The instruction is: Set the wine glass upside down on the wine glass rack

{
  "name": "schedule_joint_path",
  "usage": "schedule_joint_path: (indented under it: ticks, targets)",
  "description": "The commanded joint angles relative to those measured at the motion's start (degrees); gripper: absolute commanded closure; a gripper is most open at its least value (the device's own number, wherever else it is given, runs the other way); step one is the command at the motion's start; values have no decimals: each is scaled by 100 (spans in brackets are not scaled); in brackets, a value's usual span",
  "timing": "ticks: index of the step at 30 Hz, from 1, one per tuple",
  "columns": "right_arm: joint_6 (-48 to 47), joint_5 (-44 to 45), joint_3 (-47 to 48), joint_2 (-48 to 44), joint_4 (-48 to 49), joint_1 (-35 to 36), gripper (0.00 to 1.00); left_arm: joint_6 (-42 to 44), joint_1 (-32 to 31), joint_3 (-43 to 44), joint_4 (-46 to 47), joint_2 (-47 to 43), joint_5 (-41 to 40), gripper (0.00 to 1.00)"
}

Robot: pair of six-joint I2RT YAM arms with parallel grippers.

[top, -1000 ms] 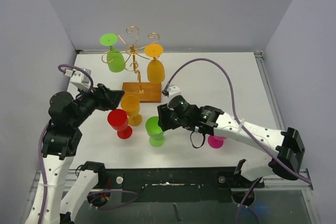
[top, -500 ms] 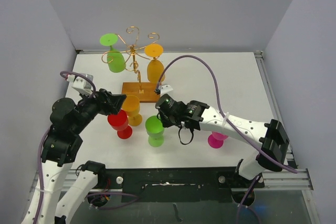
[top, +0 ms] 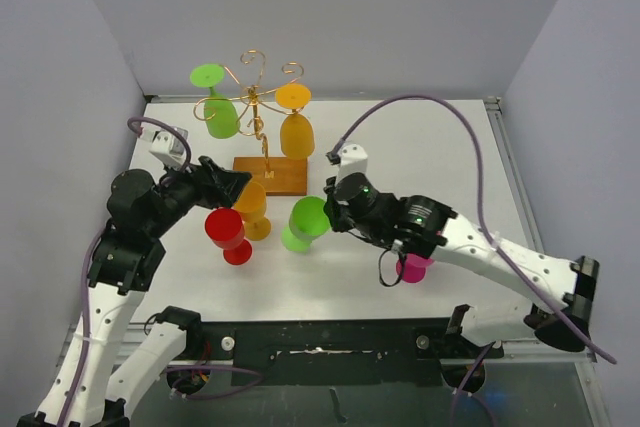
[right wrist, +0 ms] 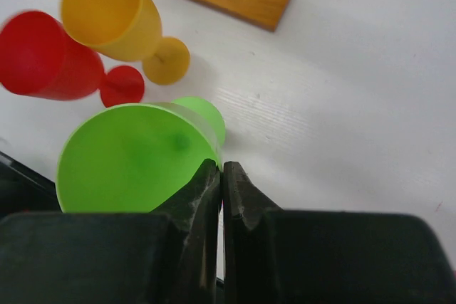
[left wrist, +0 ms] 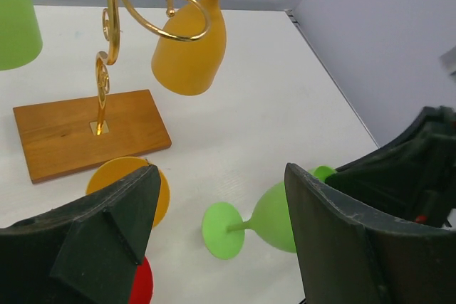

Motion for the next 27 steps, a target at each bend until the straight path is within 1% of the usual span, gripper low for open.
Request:
schedule_joint_path:
  ticks: [1,5,9,15,21,24,27]
  targets:
    - [-503,334,-110,-1214,1229,32,100,-434,-57,411,813,87,433,32]
    - [-1101,447,-344,-1754,2393,21,100,-1199,-65,511,1386,205,593,32]
    - [-1745,482,-446,-1963,3405,21,100,-1983,-63,597,1853,203,285,32]
    - [-2567,2,-784,-2217,5436,25,100,-2701,-63,720,2878,270,459,32]
    - [-3296,-267,-821,-1994,7135,19,100,-3351,-62,840,3853,555,440,32]
    - [-3667,-445,-789,-1757,7844,25,100,-3466,-56,992,4059,865,418,32]
    - [-3923,-676,-896,-1560,8415,24,100,-3791,-62,976,4461,1075,529,32]
